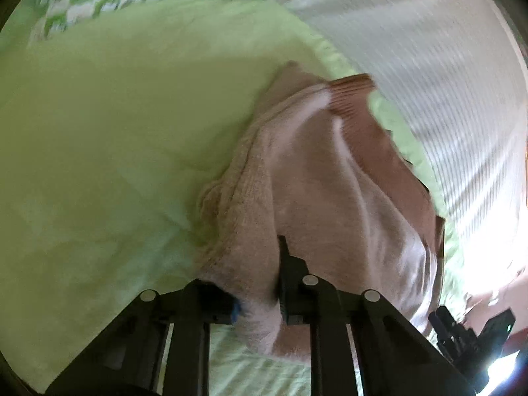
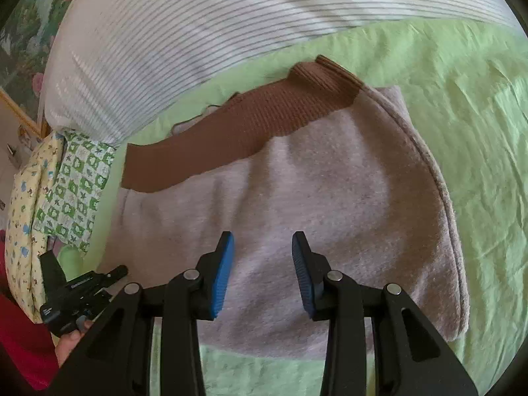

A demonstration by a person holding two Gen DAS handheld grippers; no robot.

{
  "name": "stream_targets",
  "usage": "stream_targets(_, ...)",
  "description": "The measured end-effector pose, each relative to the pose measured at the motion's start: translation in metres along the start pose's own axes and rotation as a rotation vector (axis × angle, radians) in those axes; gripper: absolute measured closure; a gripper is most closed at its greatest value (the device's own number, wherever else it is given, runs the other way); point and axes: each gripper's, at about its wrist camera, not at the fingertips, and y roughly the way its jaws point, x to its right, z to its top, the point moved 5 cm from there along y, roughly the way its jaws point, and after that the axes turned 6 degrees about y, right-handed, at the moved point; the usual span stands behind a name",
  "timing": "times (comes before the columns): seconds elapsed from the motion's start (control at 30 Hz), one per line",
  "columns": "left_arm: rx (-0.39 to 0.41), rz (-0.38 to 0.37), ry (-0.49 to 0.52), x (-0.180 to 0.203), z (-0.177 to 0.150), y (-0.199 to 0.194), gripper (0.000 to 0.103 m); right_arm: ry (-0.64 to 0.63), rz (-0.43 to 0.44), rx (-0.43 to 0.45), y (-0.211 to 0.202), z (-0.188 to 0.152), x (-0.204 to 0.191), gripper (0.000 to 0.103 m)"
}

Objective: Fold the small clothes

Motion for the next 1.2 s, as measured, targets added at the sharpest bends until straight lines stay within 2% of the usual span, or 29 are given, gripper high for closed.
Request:
stream_targets(0.17, 0.067, -0.023, 0.179, 0.050, 0.008, -0.027, 0.089, 0.016, 0.020, -0.007, 0.000, 0.003, 0.007, 0.065)
stream_targets(0.33, 0.125, -0.113, 0.386, 0.129, 0.005, -0.051, 0.090, 0.047, 0.034, 0.010, -0.004, 0.015, 0.015, 0.065)
stream_targets(0.5, 0.133, -0.246, 0.631, 0.218, -0.028, -0.059, 0.090, 0.083, 0.070, 0.033, -0.015, 0.034, 0.028, 0.065)
stream_targets(0.57, 0.101, -0.283, 0.729, 0.246, -0.052, -0.048, 0.090, 0.101, 0.110, 0.035, -0.019, 0.045, 0.035, 0.065)
stream_targets(0.63, 0.053, -0.287, 0.788, 0.259, -0.074, -0.028, 0.090, 0.131, 0.150, 0.004, -0.015, 0.056, 0.043, 0.064)
stream_targets(0.67, 0.022, -0.274, 0.825, 0.263, -0.087, -0.014, 0.089, 0.139, 0.163, -0.014, -0.012, 0.059, 0.046, 0.062)
stream_targets(0.73, -0.035, -0.225, 0.877, 0.264, -0.107, 0.015, 0.088, 0.159, 0.192, -0.054, -0.003, 0.066, 0.051, 0.050)
stream_targets(0.8, -0.074, -0.187, 0.894, 0.259, -0.115, 0.033, 0.085, 0.192, 0.237, -0.086, 0.006, 0.068, 0.052, 0.044)
stream_targets(0.83, -0.087, -0.168, 0.894, 0.256, -0.117, 0.039, 0.083, 0.209, 0.260, -0.104, 0.011, 0.069, 0.053, 0.040)
stream_targets(0.9, -0.106, -0.177, 0.876, 0.250, -0.116, 0.039, 0.072, 0.227, 0.297, -0.129, 0.019, 0.069, 0.051, 0.035)
stream_targets(0.97, -0.100, -0.185, 0.868, 0.245, -0.111, 0.030, 0.047, 0.209, 0.296, -0.152, 0.028, 0.069, 0.047, 0.031)
stream_targets(1.1, -0.050, -0.140, 0.892, 0.235, -0.107, 0.009, 0.034, 0.175, 0.315, -0.197, 0.043, 0.071, 0.037, 0.030)
stream_targets(1.2, -0.017, -0.075, 0.896, 0.210, -0.104, -0.001, 0.024, 0.121, 0.326, -0.209, 0.048, 0.077, 0.023, 0.030)
